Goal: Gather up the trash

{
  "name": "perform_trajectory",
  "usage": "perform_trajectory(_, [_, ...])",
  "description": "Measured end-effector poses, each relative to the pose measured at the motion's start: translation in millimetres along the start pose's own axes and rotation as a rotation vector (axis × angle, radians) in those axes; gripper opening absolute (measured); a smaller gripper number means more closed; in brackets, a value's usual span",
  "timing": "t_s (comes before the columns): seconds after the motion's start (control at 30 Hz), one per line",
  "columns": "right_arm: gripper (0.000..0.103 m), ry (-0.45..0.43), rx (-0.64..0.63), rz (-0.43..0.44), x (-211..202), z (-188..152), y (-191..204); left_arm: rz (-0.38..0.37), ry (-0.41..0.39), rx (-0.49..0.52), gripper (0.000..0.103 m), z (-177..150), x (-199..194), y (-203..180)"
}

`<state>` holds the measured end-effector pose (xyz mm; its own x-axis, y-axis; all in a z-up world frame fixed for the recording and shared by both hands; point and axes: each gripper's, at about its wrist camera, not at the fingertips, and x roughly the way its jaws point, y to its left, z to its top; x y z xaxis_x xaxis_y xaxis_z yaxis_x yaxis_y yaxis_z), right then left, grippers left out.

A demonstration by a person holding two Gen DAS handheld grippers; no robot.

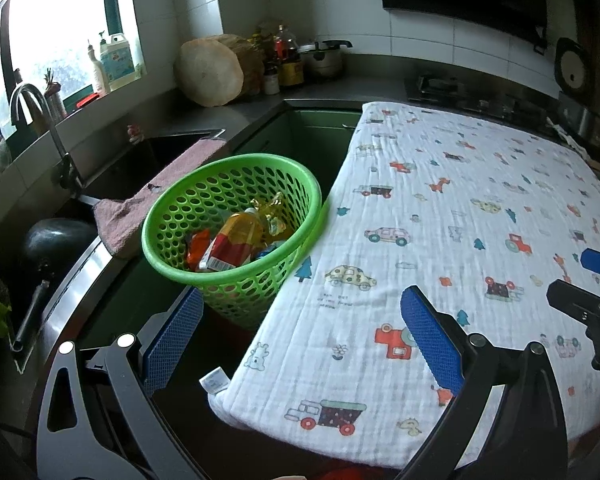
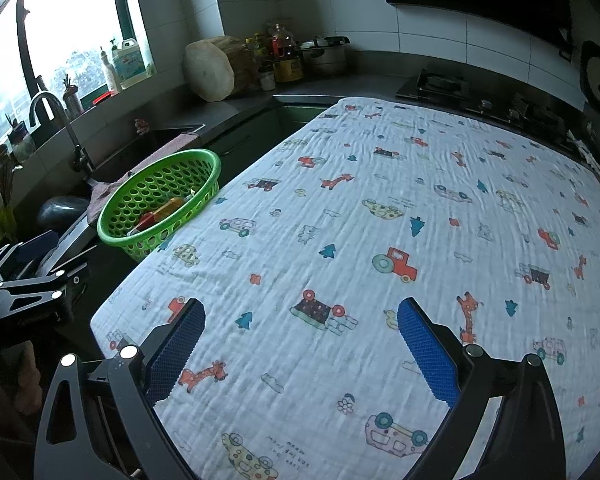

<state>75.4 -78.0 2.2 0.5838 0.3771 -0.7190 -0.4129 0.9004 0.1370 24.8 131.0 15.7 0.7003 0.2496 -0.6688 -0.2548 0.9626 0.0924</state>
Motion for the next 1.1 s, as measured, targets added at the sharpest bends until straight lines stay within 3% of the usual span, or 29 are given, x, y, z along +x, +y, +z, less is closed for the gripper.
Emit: perform_trajectory(1.1, [0.094,0.013,0.005,-0.009,2.9,-6.3,0.8,-0.010,0.014,-0.018,0.098,-3.4,3.4,2.0])
